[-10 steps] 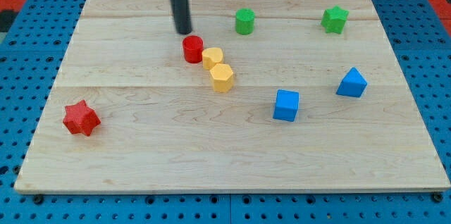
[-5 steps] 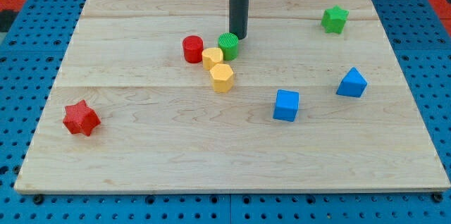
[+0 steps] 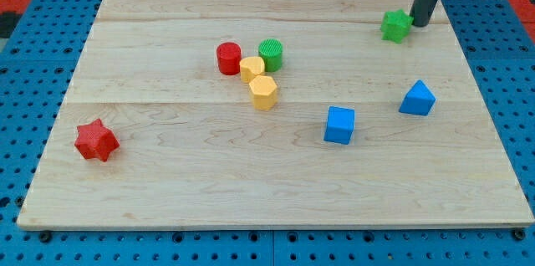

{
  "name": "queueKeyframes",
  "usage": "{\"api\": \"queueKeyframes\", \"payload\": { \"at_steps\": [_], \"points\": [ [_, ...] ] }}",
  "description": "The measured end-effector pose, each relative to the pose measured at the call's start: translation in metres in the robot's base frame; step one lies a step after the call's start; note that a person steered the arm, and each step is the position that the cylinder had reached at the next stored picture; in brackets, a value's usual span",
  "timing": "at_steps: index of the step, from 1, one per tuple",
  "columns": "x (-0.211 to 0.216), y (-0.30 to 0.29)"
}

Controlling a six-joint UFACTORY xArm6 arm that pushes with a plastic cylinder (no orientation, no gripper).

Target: Keep the green blocks at the right top of yellow heart

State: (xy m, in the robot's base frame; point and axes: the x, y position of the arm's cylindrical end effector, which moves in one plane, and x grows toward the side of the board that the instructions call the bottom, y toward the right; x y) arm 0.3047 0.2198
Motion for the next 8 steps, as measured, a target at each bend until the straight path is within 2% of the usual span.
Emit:
{"api": "queueKeyframes", "payload": {
  "at_steps": [1,2,3,4,5,6,8],
  "points": [
    [0.008,-0.080],
    [-0.023,-0.107],
    [-0.026,-0.133],
    [-0.011,-0.147],
    [-0.006,-0.146],
    [-0.033,-0.161],
    [0.050,-0.143]
  ]
}}
